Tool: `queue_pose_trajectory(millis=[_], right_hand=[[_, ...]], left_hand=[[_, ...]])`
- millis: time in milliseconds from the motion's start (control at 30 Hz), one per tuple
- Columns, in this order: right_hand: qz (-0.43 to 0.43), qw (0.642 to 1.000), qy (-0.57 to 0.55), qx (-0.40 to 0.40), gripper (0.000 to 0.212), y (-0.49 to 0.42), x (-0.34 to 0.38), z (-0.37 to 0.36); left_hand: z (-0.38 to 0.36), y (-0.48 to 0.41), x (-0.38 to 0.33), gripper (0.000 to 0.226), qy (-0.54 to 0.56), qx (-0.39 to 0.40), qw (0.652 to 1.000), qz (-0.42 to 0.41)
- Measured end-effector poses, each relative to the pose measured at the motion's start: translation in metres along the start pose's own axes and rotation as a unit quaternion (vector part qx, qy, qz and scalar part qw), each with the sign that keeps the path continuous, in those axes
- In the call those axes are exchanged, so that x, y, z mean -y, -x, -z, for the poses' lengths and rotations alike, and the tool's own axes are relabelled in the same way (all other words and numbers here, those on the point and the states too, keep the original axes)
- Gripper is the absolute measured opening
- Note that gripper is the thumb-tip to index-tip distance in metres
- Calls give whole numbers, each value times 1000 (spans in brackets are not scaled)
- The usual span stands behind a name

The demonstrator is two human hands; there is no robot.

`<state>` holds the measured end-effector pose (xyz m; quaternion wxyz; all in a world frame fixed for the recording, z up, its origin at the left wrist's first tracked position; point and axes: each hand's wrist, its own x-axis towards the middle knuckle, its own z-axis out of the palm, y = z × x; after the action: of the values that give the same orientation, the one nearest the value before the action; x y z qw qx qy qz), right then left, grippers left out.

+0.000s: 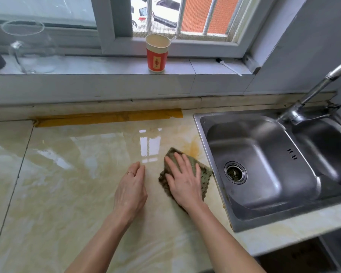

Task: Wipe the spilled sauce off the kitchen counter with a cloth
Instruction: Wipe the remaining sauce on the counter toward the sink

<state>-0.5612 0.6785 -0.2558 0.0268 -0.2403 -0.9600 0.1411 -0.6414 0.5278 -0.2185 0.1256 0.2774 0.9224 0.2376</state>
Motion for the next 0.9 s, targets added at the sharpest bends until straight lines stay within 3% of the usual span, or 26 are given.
queue_pose_trajectory(millis=[100,300,467,667,800,900], right_hand=[[-68,997,2,-33,65,-1,16,-5],[53,997,52,-6,56,-18,21,-6],[-77,995,46,-52,56,-38,18,-6],[27,996,79,-41,50,-56,23,-4],[-102,991,36,-80,48,-81,9,-3],[-92,990,26,-108,52,-72,29,-10]], left_hand=[[1,-9,2,48,6,-5,1000,5],[5,-30,0,47,5,-4,1000,1],[14,-46,-6,44,47,2,998,30],[12,-70,-3,54,-19,10,1000,-18],[14,-78,-6,55,-29,16,999,-24],[15,-79,-8,61,-58,36,997,-31]])
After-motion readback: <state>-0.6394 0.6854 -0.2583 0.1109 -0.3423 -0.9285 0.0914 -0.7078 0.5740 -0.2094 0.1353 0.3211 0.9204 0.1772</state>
